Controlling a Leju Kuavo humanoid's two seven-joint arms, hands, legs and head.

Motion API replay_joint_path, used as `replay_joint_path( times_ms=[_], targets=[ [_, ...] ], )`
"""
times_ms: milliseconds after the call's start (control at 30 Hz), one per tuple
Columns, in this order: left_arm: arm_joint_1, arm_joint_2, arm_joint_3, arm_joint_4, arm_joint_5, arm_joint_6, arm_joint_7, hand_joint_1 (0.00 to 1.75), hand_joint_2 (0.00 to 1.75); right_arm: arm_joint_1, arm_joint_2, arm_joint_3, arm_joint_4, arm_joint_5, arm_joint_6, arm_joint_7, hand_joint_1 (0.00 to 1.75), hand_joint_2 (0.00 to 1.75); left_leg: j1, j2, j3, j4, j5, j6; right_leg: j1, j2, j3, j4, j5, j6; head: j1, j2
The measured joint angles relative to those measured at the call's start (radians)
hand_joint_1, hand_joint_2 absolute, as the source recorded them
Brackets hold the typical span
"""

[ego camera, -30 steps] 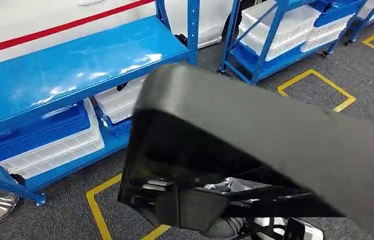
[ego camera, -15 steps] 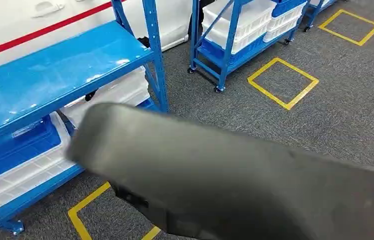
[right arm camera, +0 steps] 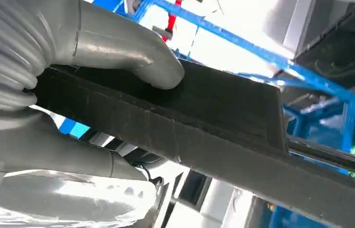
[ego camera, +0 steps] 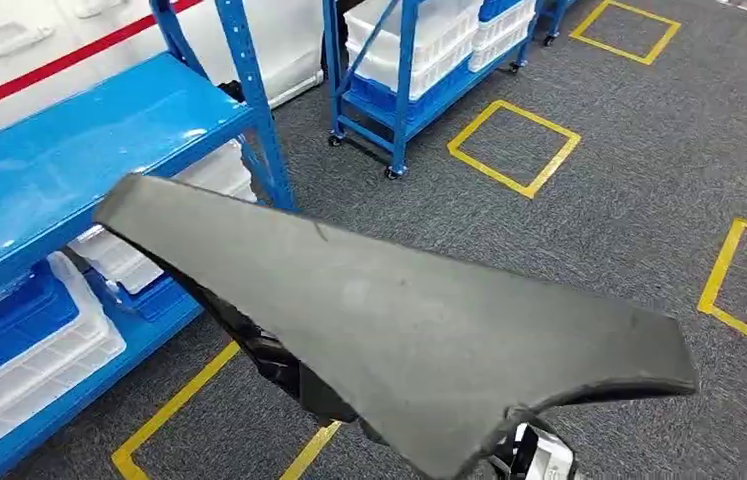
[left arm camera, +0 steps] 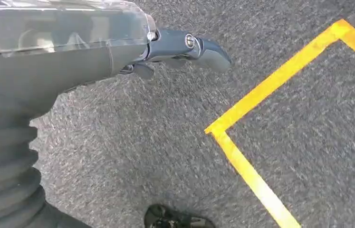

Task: Take the parts from the cabinet and place them on the table.

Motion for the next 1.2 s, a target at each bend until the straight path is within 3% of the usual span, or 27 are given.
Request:
replay_joint_path(
  times_ms=[67,100,133,167,200,233,267,300,333,367,400,433,467,567,600,633,667,733,767,800,833,900,933,967,1100,1167,1200],
  targets=[
    [-0.003,0.0,0.0,0.0,0.0,-0.002,0.001,0.0,1.75,-0.001,0.0,0.0,0.005,0.0,0.001,0.0,1.73,1.75,0.004,0.018,0.007,-0.006,0.0,-0.012,0.004,0.018,-0.002,-0.002,0.002,-0.013,0.001,0.0],
    [-0.005,-0.001,0.0,0.0,0.0,-0.005,0.0,0.0,1.75,0.0,0.0,0.0,0.005,-0.003,0.002,0.001,1.73,1.75,0.01,0.006,0.005,0.001,-0.011,-0.019,-0.005,0.027,0.005,-0.011,0.008,-0.022,-0.001,0.0],
    [-0.004,-0.001,0.0,0.0,0.0,-0.013,-0.003,0.0,1.75,-0.004,0.0,0.003,0.005,-0.009,0.003,0.003,1.73,1.75,0.01,-0.033,-0.005,0.032,-0.035,-0.02,-0.004,0.034,0.006,-0.014,0.009,-0.027,-0.002,0.0],
    [-0.003,-0.001,0.0,0.0,0.0,-0.018,-0.005,0.0,1.75,-0.008,0.001,0.007,0.005,-0.015,0.003,0.007,1.73,1.75,0.011,-0.059,-0.037,0.103,-0.079,-0.019,-0.004,0.042,0.005,-0.013,0.01,-0.033,-0.005,0.0],
    [-0.001,-0.002,0.0,0.0,0.0,-0.02,-0.006,0.0,1.75,-0.008,0.001,0.01,0.004,-0.02,0.003,0.013,1.73,1.75,0.01,-0.073,-0.08,0.195,-0.123,-0.019,-0.002,0.054,0.005,-0.013,0.01,-0.035,-0.006,0.0],
    [0.001,-0.002,0.0,0.0,0.0,-0.025,-0.009,0.0,1.75,-0.006,0.001,0.014,0.003,-0.024,0.003,0.02,1.73,1.75,0.009,-0.079,-0.121,0.279,-0.153,-0.02,0.001,0.065,0.005,-0.012,0.009,-0.037,-0.007,0.0],
    [0.003,-0.002,0.0,0.0,-0.002,-0.031,-0.011,0.0,1.75,-0.003,0.001,0.015,0.003,-0.027,0.003,0.026,1.73,1.75,0.009,-0.081,-0.149,0.33,-0.162,-0.02,0.003,0.077,0.005,-0.01,0.008,-0.038,-0.006,0.0],
    [0.002,-0.004,-0.001,0.0,-0.003,-0.037,-0.013,0.0,1.75,0.003,0.0,0.015,0.0,-0.028,0.001,0.032,1.73,1.75,0.009,-0.081,-0.155,0.332,-0.146,-0.018,0.004,0.088,0.006,-0.008,0.008,-0.039,-0.006,0.0],
    [0.001,-0.009,-0.005,0.0,-0.005,-0.042,-0.015,0.0,1.75,0.009,-0.002,0.015,-0.006,-0.028,-0.004,0.037,1.73,1.75,0.009,-0.082,-0.139,0.285,-0.107,-0.014,0.005,0.101,0.006,-0.006,0.007,-0.038,-0.006,0.0],
    [-0.001,-0.012,-0.008,0.0,-0.006,-0.046,-0.015,0.0,1.75,0.015,-0.003,0.015,-0.014,-0.027,-0.008,0.043,1.73,1.75,0.009,-0.086,-0.105,0.201,-0.055,-0.01,0.005,0.114,0.007,-0.004,0.006,-0.038,-0.006,0.0],
    [-0.002,-0.017,-0.012,0.0,-0.006,-0.05,-0.016,0.0,1.75,0.021,-0.003,0.015,-0.025,-0.026,-0.013,0.048,1.73,1.75,0.01,-0.106,-0.06,0.098,-0.002,-0.006,0.004,0.126,0.008,-0.001,0.004,-0.035,-0.006,0.0],
    [-0.001,-0.019,-0.013,0.0,-0.006,-0.05,-0.016,0.0,1.75,0.025,-0.003,0.015,-0.032,-0.026,-0.016,0.05,1.73,1.75,0.011,-0.149,-0.037,0.036,0.013,0.0,0.002,0.135,0.005,0.001,0.003,-0.033,-0.006,0.0],
    [-0.001,-0.021,-0.014,0.0,-0.006,-0.05,-0.016,0.0,1.75,0.025,-0.004,0.015,-0.035,-0.026,-0.016,0.05,1.73,1.75,0.013,-0.161,-0.028,0.015,0.004,-0.001,0.008,0.147,-0.001,0.01,0.001,-0.026,-0.005,0.0],
    [-0.007,-0.025,-0.016,0.0,-0.006,-0.05,-0.016,0.0,1.75,0.037,-0.008,0.015,-0.047,-0.024,-0.016,0.055,1.73,1.75,0.002,-0.135,-0.025,0.02,0.006,0.01,-0.004,0.175,-0.006,0.001,0.01,-0.004,-0.006,0.0],
    [-0.01,-0.029,-0.016,0.0,-0.006,-0.047,-0.015,0.0,1.75,0.039,-0.01,0.015,-0.054,-0.024,-0.019,0.055,1.73,1.75,0.012,-0.123,-0.02,0.006,0.015,0.021,0.0,0.175,-0.007,-0.001,0.008,0.003,-0.005,0.0],
    [-0.014,-0.029,-0.017,0.0,-0.005,-0.042,-0.014,0.0,1.75,0.043,-0.011,0.015,-0.059,-0.024,-0.024,0.055,1.73,1.75,0.01,-0.112,-0.015,-0.001,0.018,0.027,-0.001,0.122,-0.009,0.018,-0.006,0.003,-0.006,0.0],
    [-0.015,-0.032,-0.017,0.0,-0.005,-0.035,-0.013,0.0,1.75,0.042,-0.011,0.015,-0.064,-0.022,-0.035,0.052,1.73,1.75,0.009,-0.103,-0.015,-0.003,0.019,0.033,-0.001,0.078,-0.035,0.073,-0.045,0.007,0.0,0.0],
    [-0.008,-0.036,-0.018,0.0,-0.005,-0.021,-0.011,0.0,1.75,0.045,-0.013,0.015,-0.069,-0.009,-0.051,0.04,1.73,1.75,0.006,-0.078,-0.015,-0.002,0.017,0.035,-0.005,0.055,-0.111,0.229,-0.119,0.016,0.0,0.0],
    [-0.006,-0.037,-0.019,0.0,-0.005,-0.016,-0.01,0.0,1.75,0.047,-0.016,0.015,-0.071,-0.006,-0.055,0.037,1.73,1.75,0.006,-0.066,-0.016,-0.002,0.017,0.035,-0.007,0.054,-0.141,0.288,-0.137,0.019,0.0,0.0],
    [-0.005,-0.04,-0.021,0.0,-0.005,-0.016,-0.013,0.0,1.75,0.049,-0.019,0.015,-0.071,0.002,-0.061,0.032,1.73,1.75,0.005,-0.054,-0.016,-0.002,0.016,0.035,-0.008,0.053,-0.15,0.305,-0.132,0.021,0.0,0.0],
    [-0.006,-0.043,-0.021,0.0,-0.004,-0.021,-0.018,0.0,1.75,0.052,-0.021,0.015,-0.071,0.009,-0.069,0.028,1.73,1.75,0.005,-0.045,-0.015,-0.002,0.015,0.034,-0.009,0.051,-0.136,0.276,-0.106,0.022,0.0,0.0],
    [-0.01,-0.05,-0.022,0.0,-0.005,-0.041,-0.028,0.0,1.75,0.052,-0.024,0.015,-0.074,0.017,-0.09,0.012,1.73,1.75,0.005,-0.026,-0.009,0.0,0.01,0.03,-0.008,0.031,-0.036,0.095,-0.017,0.018,0.0,0.0],
    [-0.011,-0.052,-0.023,0.0,-0.005,-0.041,-0.032,0.0,1.75,0.052,-0.025,0.015,-0.079,0.016,-0.098,0.007,1.73,1.75,0.005,-0.019,-0.006,0.001,0.007,0.026,-0.007,0.001,0.01,0.015,0.003,0.014,0.0,0.0],
    [-0.011,-0.054,-0.024,0.0,-0.005,-0.04,-0.037,0.0,1.75,0.052,-0.025,0.015,-0.083,0.011,-0.106,0.003,1.73,1.75,-0.004,-0.014,-0.006,0.004,0.003,0.019,0.006,-0.018,0.016,-0.003,-0.011,0.006,0.0,0.0],
    [-0.014,-0.058,-0.027,0.0,-0.003,-0.031,-0.038,0.0,1.75,0.059,-0.03,0.014,-0.108,-0.035,-0.11,0.0,1.73,1.75,-0.001,0.017,0.003,0.0,-0.001,-0.004,0.007,0.025,0.01,-0.011,-0.005,-0.016,-0.001,0.0],
    [-0.015,-0.058,-0.029,0.0,-0.002,-0.028,-0.037,0.0,1.75,0.059,-0.032,0.014,-0.119,-0.057,-0.101,-0.001,1.73,1.75,0.007,-0.054,-0.021,0.057,-0.047,-0.012,-0.001,0.038,0.015,-0.017,0.001,-0.029,-0.003,0.0],
    [-0.014,-0.058,-0.029,0.0,-0.002,-0.025,-0.034,0.0,1.75,0.059,-0.032,0.014,-0.121,-0.06,-0.097,-0.002,1.73,1.75,0.007,-0.072,-0.054,0.13,-0.088,-0.013,0.0,0.046,0.015,-0.017,0.001,-0.032,-0.005,0.0]
  ],
)
